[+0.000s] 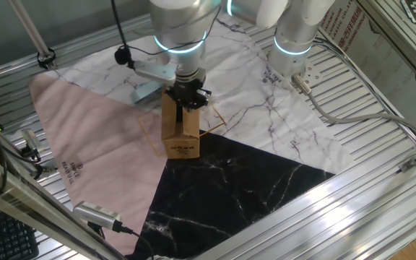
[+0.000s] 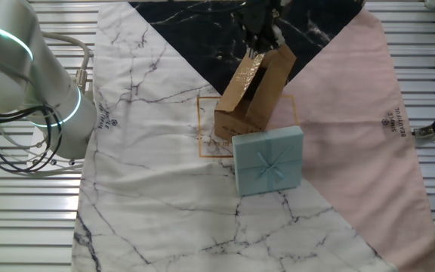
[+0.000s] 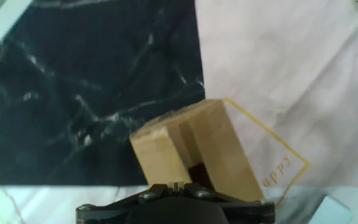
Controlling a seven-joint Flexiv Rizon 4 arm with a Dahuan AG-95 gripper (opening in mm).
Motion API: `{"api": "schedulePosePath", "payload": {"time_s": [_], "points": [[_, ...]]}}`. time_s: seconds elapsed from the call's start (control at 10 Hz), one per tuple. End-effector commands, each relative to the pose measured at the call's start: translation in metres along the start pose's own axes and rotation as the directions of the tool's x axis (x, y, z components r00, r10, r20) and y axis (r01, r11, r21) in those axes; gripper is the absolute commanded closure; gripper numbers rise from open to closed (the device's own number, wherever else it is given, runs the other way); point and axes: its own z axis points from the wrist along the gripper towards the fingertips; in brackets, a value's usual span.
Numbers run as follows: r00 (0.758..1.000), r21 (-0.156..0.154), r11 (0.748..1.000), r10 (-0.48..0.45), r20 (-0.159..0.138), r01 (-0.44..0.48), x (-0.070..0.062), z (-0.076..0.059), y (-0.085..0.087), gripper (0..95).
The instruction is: Cover the box
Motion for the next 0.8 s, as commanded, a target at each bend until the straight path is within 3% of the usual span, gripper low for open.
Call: {"api": "schedulePosePath", "payload": {"time_s": [0.1,0.3,0.4,0.5,0.6,0.7,0.8], "points": [[1.000,0.004,1.000,0.019,0.004,-0.019,-0.0005,0.0007,-0.0016,95.0],[1.000,-0.001,1.000,-0.016,-0.002,0.016,-0.0004,0.0008,-0.0020,95.0],[0.999,-0.002,0.999,-0.052,0.000,0.052,-0.0005,0.0010,-0.0023,76.0],[0.995,-0.003,0.995,-0.095,0.005,0.095,-0.0006,0.0010,-0.0023,38.0],[0.991,0.000,0.991,-0.131,0.011,0.131,-0.0006,0.0010,-0.0023,19.0],[0.986,0.004,0.986,-0.165,0.017,0.165,-0.0006,0.0010,-0.0023,19.0],[0.984,0.003,0.984,-0.176,0.020,0.176,-0.0006,0.0010,-0.0023,0.0]]}}
